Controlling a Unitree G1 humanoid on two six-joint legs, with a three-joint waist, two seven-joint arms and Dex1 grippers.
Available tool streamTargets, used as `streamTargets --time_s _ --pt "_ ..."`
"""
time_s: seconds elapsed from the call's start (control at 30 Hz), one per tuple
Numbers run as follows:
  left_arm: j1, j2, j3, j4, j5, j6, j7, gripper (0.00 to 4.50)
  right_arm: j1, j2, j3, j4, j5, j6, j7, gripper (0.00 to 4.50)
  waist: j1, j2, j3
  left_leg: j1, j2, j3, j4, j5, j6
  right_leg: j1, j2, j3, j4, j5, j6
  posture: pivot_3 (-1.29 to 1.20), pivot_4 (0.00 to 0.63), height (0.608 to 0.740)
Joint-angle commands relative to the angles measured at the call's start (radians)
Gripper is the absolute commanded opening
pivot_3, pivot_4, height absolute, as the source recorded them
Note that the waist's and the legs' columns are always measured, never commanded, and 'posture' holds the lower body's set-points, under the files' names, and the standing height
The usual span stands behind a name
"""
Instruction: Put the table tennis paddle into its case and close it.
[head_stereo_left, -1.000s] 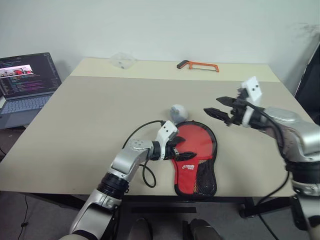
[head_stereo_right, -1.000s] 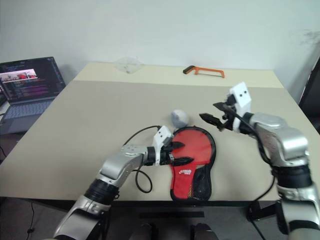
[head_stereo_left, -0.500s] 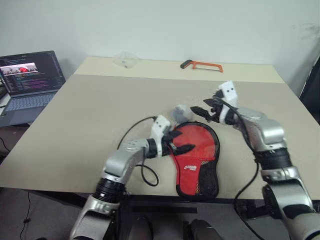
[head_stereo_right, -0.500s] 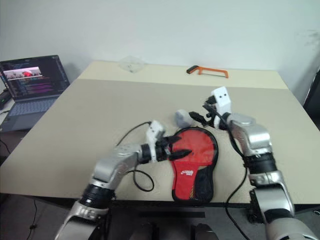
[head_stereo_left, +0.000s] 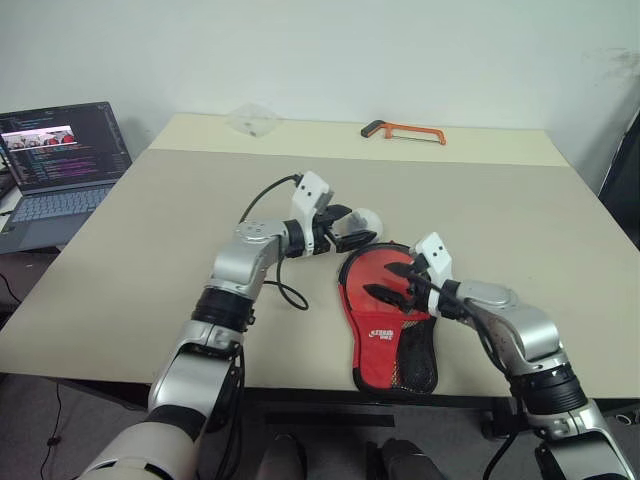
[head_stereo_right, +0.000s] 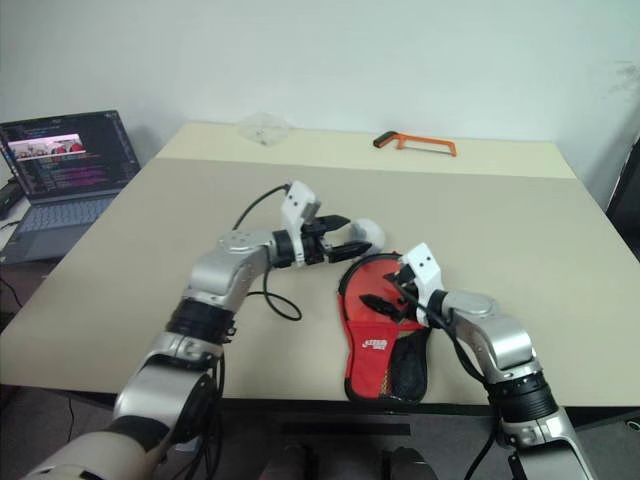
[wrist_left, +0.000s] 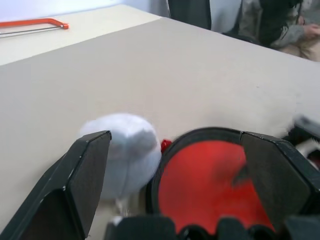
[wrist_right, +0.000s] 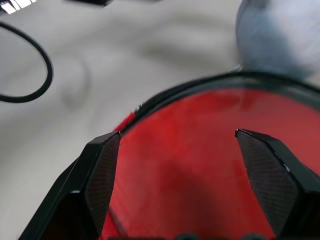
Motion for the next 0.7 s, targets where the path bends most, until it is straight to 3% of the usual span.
streamTargets --time_s 0.03,0.2,0.6,0.7 --pt "-0.103 -0.051 -0.014 0.188 0.086 -0.112 0.084 4.50 0.007 0.031 0.010 0.002 -0.056 -0.049 -0.064 4.00 0.001 0.000 0.000 0.000 0.000 0.000 0.000 0.000 0.000 0.000 0.000 0.000 0.000 0.000 0.000 0.00 0.150 0.740" --pt "-0.192 -0.120 -0.024 0.414 0.188 -0.232 0.220 4.50 0.007 0.099 -0.021 0.080 -0.109 -0.014 -0.193 4.00 -0.001 0.000 0.000 0.000 0.000 0.000 -0.001 0.000 0.000 0.000 0.000 0.001 0.000 0.000 0.000 0.00 0.150 0.740" --pt "-0.254 -0.217 -0.010 0.623 0.292 -0.293 0.369 4.50 0.027 0.095 0.020 0.061 -0.147 0.024 -0.185 4.00 0.002 -0.001 -0.001 0.001 0.000 0.000 0.000 0.000 0.000 0.001 0.000 0.000 0.000 -0.002 0.004 0.00 0.150 0.740" --pt "-0.271 -0.235 0.018 0.648 0.286 -0.300 0.404 3.91 0.018 0.095 0.022 0.067 -0.158 0.051 -0.195 4.02 0.001 -0.001 -0.001 0.001 0.000 -0.001 0.000 0.000 0.000 0.002 0.000 0.000 0.000 -0.002 0.004 0.00 0.150 0.740"
